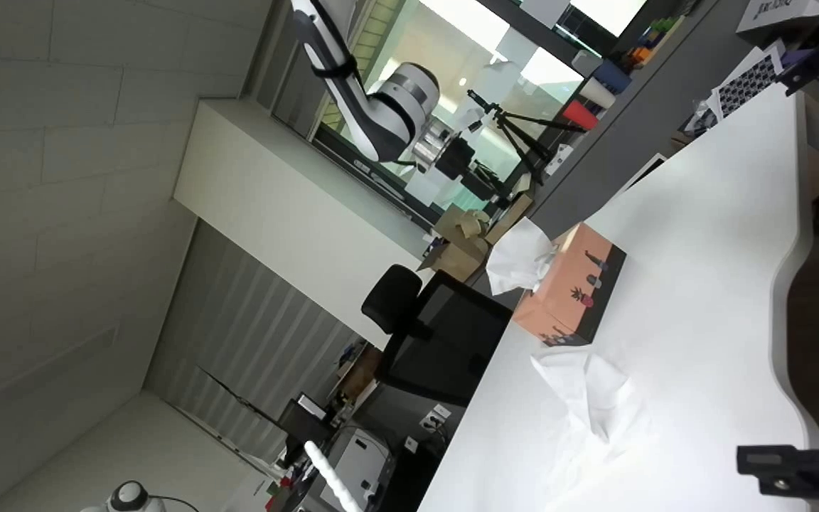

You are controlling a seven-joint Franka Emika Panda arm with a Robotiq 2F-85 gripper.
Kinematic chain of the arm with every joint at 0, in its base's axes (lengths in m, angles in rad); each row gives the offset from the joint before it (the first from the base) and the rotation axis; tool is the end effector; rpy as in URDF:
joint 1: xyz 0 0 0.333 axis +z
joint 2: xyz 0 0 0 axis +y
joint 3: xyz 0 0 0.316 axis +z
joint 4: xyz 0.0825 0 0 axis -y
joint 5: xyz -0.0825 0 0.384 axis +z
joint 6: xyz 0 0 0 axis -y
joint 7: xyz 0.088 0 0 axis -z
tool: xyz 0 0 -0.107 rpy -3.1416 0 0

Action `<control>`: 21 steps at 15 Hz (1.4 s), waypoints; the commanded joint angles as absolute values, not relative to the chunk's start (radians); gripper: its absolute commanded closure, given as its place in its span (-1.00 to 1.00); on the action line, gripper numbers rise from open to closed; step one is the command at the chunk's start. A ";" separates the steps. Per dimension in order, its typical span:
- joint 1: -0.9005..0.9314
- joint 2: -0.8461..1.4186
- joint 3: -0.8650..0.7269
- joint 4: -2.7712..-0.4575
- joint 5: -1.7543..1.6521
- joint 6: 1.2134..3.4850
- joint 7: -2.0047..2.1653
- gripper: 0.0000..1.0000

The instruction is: Pick up a piece of tissue paper from the box and put it on the table

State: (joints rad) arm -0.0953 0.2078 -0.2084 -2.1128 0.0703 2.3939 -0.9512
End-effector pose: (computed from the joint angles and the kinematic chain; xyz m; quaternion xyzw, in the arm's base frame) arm 0.5532 -0.1704 0.3261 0.9540 0.2971 0.0340 0.0201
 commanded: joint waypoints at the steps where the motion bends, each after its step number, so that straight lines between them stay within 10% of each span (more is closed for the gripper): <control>1: -0.142 0.322 -0.154 -1.942 -0.052 2.319 -1.031 -1.00; 21: -0.175 0.365 -0.097 -1.895 -0.181 2.302 -1.170 -1.00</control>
State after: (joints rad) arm -0.1425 0.3613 -0.1422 -1.9045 -0.1774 2.3372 -1.0882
